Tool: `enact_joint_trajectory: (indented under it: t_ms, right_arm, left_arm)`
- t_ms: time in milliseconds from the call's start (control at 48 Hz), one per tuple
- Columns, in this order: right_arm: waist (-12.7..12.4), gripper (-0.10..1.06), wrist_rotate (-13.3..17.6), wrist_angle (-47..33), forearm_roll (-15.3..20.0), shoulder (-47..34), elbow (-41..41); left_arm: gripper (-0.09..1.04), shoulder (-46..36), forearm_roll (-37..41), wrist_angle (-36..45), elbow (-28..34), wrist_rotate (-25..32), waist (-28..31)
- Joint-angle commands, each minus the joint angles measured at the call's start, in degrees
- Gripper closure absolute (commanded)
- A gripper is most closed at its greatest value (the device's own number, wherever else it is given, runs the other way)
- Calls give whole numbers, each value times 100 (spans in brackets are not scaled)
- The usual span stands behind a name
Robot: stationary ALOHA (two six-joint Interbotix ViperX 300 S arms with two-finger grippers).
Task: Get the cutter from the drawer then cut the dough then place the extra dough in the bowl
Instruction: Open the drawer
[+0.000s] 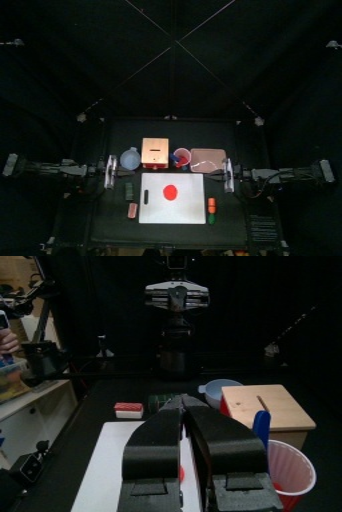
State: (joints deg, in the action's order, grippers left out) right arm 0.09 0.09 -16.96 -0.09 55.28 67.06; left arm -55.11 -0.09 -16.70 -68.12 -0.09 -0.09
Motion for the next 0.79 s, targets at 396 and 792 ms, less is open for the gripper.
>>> enact_joint_trajectory:
  t_ms: [396, 792]
  right_arm:
    - [-1301, 94, 53, -149, 176, -3076, -2549]
    - [-1907, 94, 35, 2628, 404, -5590, -5317]
  left_arm:
    - [47, 1362, -3261, -817, -79, -448, -141]
    - [17, 2944, -5651, -888, 396, -659, -35]
